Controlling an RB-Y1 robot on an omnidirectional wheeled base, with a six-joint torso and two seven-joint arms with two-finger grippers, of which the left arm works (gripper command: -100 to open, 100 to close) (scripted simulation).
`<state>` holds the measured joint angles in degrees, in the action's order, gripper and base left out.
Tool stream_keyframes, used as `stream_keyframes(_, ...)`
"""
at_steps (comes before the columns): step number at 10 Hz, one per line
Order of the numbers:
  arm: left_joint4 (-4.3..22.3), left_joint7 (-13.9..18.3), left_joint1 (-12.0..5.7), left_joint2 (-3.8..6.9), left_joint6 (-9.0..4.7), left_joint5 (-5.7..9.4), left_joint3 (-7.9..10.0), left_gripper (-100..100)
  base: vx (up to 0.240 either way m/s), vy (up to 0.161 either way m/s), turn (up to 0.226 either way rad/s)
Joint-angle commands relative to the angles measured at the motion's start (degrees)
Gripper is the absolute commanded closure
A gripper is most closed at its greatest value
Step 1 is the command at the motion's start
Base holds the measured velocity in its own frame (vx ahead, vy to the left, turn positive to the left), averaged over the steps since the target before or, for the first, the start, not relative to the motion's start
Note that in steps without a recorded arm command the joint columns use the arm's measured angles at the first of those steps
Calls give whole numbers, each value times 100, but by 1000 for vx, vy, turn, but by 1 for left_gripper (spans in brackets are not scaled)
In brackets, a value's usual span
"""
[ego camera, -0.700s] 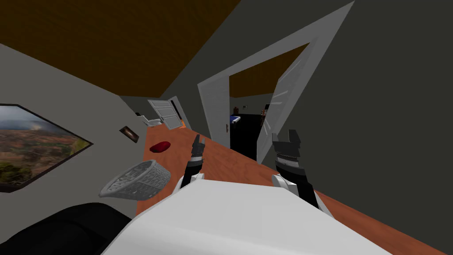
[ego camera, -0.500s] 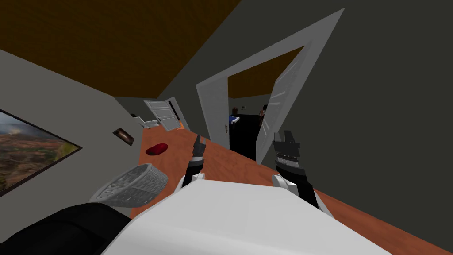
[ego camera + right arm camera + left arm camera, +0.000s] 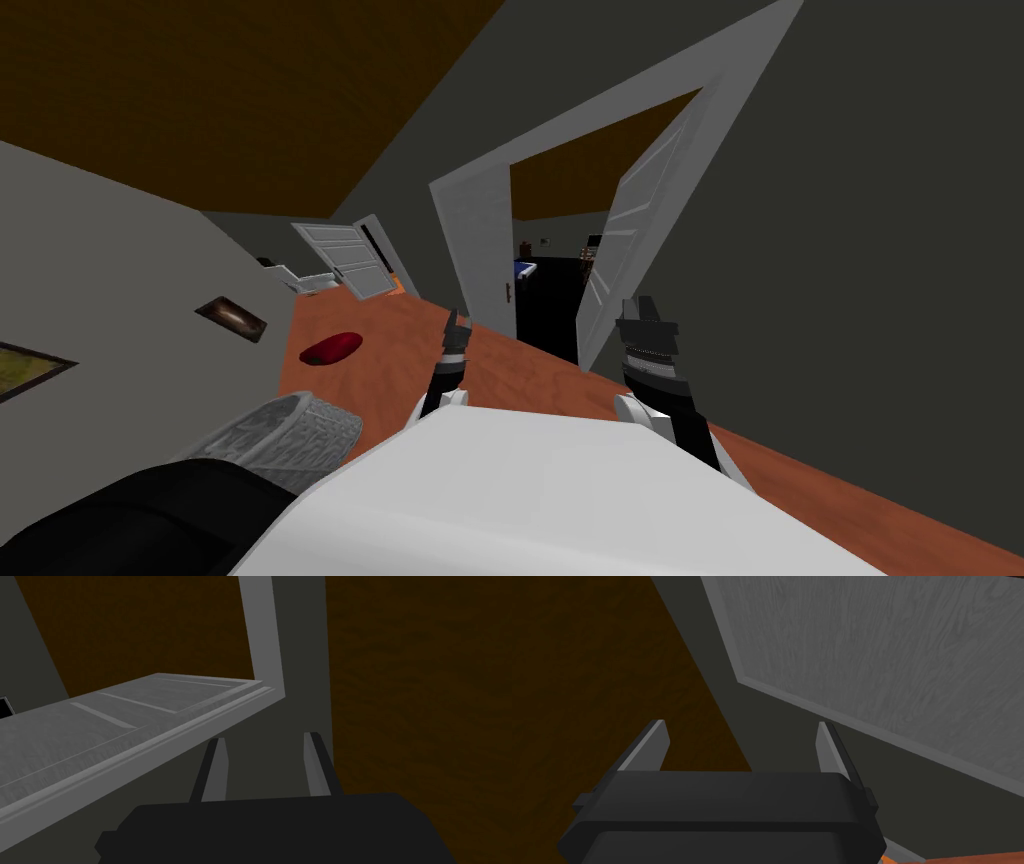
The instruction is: Push the door open
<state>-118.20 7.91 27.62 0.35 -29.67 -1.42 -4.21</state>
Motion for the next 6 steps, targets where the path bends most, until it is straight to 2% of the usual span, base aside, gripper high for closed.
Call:
stream_keyframes(1,194,146,-68,43,-75,122,-42,-100,83,55,-121)
stream_keyframes(6,841,608,-345,168,-263,533,-169,-100,80,54,-109)
